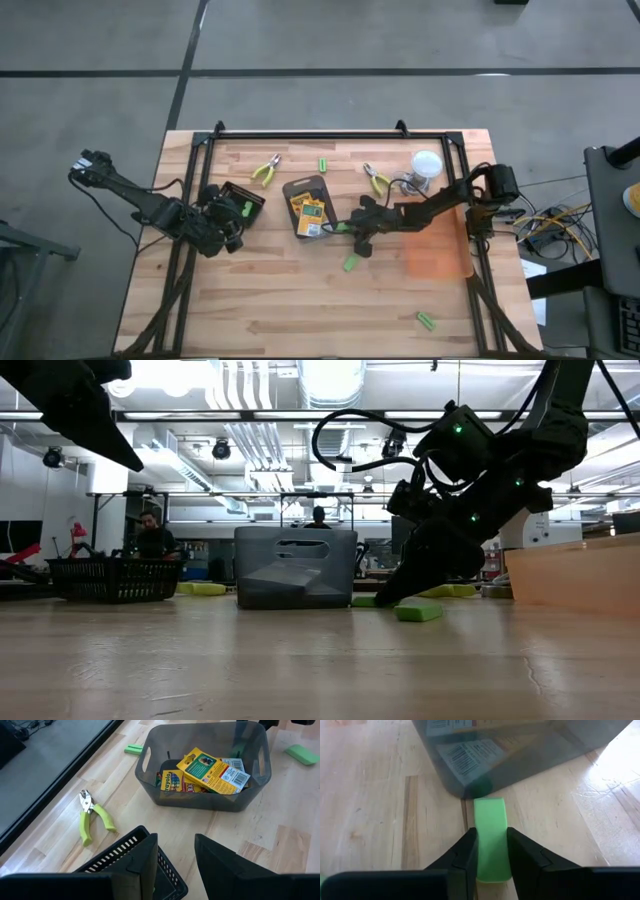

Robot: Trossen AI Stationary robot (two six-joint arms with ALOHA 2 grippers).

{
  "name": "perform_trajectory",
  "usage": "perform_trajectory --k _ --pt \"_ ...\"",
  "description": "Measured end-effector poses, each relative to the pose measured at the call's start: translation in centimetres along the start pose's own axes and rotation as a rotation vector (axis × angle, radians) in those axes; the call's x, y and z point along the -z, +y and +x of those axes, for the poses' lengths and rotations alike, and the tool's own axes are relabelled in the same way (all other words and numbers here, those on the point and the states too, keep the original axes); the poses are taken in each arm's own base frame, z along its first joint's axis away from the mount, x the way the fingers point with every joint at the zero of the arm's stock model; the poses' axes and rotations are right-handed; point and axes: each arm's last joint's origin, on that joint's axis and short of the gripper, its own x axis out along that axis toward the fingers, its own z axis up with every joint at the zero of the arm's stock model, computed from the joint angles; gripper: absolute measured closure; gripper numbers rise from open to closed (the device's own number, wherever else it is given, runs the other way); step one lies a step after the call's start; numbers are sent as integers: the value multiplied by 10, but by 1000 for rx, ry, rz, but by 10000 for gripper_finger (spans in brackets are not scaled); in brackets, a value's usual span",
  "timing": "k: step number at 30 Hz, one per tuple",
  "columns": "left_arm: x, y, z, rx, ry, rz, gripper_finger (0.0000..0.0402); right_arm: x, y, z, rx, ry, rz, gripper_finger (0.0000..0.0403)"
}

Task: Pick & Place School Supplies
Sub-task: Put the light green eraser into the black bin

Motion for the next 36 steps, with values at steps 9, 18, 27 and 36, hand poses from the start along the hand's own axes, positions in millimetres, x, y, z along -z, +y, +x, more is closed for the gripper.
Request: perform_trajectory --k 9,18,27,36 --pt "0 0 0 0 0 0 266 -7 -1 -7 24 -28 -12 316" --pt "0 0 0 0 0 -1 266 -30 -1 -34 50 -118 -3 315" --pt "0 0 0 -1 0 -1 266 -53 4 -72 36 -242 27 322" --pt "0 0 0 0 0 -1 266 -69 33 -102 -71 -370 -102 323"
